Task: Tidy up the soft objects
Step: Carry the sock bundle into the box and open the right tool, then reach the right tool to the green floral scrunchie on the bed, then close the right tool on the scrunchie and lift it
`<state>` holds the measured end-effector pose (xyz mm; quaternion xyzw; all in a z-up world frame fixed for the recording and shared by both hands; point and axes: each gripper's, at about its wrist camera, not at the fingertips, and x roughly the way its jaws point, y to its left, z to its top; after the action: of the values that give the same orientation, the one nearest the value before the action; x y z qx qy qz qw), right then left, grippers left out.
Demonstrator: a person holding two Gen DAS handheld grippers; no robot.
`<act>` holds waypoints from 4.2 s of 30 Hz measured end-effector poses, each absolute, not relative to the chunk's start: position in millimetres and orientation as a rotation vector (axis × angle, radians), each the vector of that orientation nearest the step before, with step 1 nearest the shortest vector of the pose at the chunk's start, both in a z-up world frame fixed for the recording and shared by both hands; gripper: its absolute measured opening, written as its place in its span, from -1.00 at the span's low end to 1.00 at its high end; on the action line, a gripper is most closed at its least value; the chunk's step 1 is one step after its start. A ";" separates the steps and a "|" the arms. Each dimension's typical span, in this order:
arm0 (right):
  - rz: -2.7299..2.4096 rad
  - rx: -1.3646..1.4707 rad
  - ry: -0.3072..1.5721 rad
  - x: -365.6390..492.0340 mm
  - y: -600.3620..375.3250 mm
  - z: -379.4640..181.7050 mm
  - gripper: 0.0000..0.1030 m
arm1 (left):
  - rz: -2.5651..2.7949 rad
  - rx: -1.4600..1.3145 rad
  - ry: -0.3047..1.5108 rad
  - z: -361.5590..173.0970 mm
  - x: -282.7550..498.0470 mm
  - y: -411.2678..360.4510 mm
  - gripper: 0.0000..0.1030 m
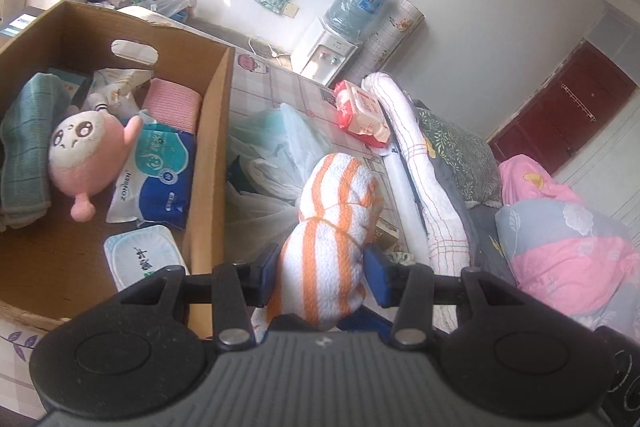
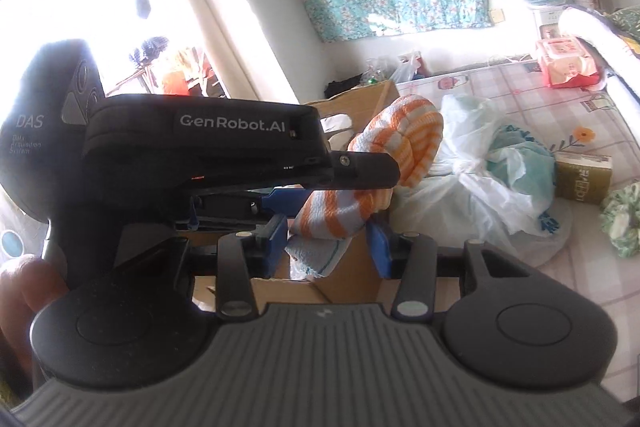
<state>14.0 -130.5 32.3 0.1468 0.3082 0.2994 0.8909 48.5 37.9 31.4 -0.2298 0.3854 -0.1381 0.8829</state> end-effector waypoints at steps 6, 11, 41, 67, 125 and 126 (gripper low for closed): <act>0.802 0.224 0.710 48.5 -35.9 36.7 -0.14 | -0.095 -0.511 0.748 32.8 43.9 125.1 -0.11; 0.904 0.176 0.781 77.0 35.6 32.1 -0.13 | 0.043 -0.520 0.737 23.2 50.3 184.0 -0.11; 0.919 0.394 0.932 88.2 2.5 12.9 0.14 | 0.064 -0.464 0.725 21.5 47.1 204.6 0.39; 0.074 0.547 0.756 61.8 -369.3 -45.9 0.20 | -0.429 -0.053 0.761 -21.3 72.8 -103.7 0.55; 0.325 0.694 0.972 69.7 -339.7 -121.8 -0.63 | -0.532 0.091 1.031 -99.2 88.3 -161.8 -0.43; 0.327 0.693 0.967 69.1 -339.4 -120.4 -0.65 | -0.533 0.087 1.028 -98.5 87.9 -160.7 -0.45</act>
<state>69.1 -339.4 -120.4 0.3251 0.4533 0.1532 0.8157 87.9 -160.7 -98.5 0.0411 0.4854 -0.2520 0.8362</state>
